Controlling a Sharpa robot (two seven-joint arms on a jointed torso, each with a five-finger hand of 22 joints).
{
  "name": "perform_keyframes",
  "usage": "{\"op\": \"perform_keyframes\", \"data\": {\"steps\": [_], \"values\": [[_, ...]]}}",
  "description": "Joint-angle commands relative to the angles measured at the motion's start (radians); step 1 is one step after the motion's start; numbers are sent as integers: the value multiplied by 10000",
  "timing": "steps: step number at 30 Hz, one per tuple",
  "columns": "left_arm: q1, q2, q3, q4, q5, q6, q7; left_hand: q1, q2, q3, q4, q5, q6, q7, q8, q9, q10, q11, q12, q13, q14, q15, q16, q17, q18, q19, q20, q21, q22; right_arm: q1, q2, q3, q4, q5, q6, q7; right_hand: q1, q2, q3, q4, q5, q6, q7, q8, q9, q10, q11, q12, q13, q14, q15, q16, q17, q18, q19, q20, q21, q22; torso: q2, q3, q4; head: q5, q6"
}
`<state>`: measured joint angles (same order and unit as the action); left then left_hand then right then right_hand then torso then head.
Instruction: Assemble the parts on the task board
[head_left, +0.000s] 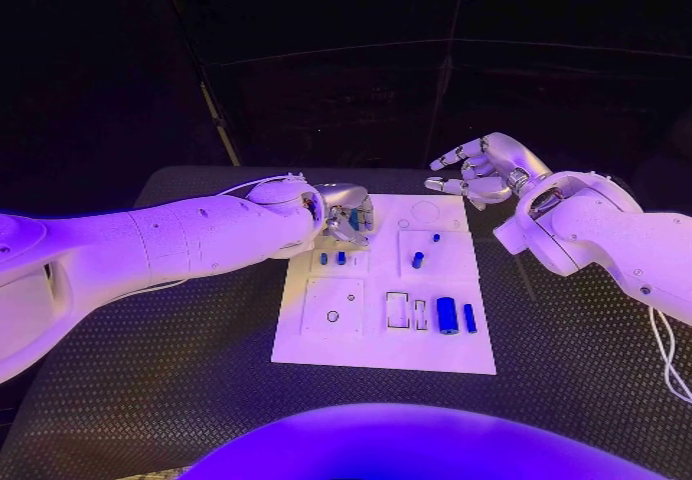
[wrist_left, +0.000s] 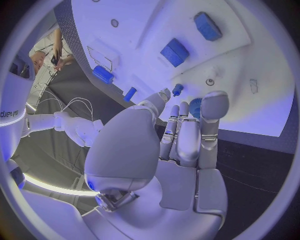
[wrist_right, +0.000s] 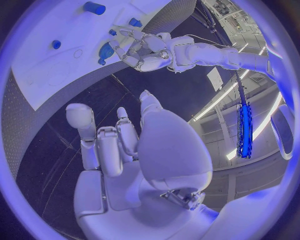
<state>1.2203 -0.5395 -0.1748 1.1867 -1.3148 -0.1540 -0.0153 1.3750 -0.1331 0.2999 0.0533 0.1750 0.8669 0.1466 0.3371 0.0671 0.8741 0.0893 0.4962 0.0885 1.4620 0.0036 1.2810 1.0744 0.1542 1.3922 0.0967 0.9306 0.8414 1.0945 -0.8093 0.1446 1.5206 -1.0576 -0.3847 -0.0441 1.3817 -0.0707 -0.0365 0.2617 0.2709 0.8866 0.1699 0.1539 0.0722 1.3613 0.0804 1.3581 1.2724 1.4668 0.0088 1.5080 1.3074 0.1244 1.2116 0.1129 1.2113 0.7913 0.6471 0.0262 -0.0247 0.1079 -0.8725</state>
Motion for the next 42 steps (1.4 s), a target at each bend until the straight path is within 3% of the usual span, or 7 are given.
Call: {"op": "perform_keyframes", "data": {"steps": [1,31,42], "values": [[-18,92,5,-137,-392,331,-167,31,99,17,-100,-49,99,10,-89,-11,140,-5,-52,-35,216,-51,-30,-36,-163,67,2,89,77,16,6,5,18,26,-73,109,-21,118,16,53,69,-51,-19,42,-16,-72,10,-31,1,705,-46,-52,1212,138,-61,-29,-56,2,-4,2,-2,-28,-1],[-119,532,12,-611,-460,877,-270,125,324,488,-294,-69,806,-124,-387,6,980,-152,-357,-236,222,-174,50,-323,-259,160,-96,755,787,15,77,5,-10,26,-34,120,-7,132,19,53,78,-52,-19,47,-16,-61,10,-18,17,706,-47,-51,1216,137,-57,-30,-55,7,-9,10,3,-45,-1],[-136,575,12,-721,-461,906,-363,211,553,880,-445,-95,1264,-194,-540,37,1587,-268,-570,-204,209,-265,100,-458,-324,221,-174,1153,1238,14,83,5,-13,26,-28,119,13,148,19,51,87,-50,-21,55,-15,-51,8,-7,29,708,-48,-50,1220,138,-57,-30,-60,-2,-14,7,6,-57,-1]]}}
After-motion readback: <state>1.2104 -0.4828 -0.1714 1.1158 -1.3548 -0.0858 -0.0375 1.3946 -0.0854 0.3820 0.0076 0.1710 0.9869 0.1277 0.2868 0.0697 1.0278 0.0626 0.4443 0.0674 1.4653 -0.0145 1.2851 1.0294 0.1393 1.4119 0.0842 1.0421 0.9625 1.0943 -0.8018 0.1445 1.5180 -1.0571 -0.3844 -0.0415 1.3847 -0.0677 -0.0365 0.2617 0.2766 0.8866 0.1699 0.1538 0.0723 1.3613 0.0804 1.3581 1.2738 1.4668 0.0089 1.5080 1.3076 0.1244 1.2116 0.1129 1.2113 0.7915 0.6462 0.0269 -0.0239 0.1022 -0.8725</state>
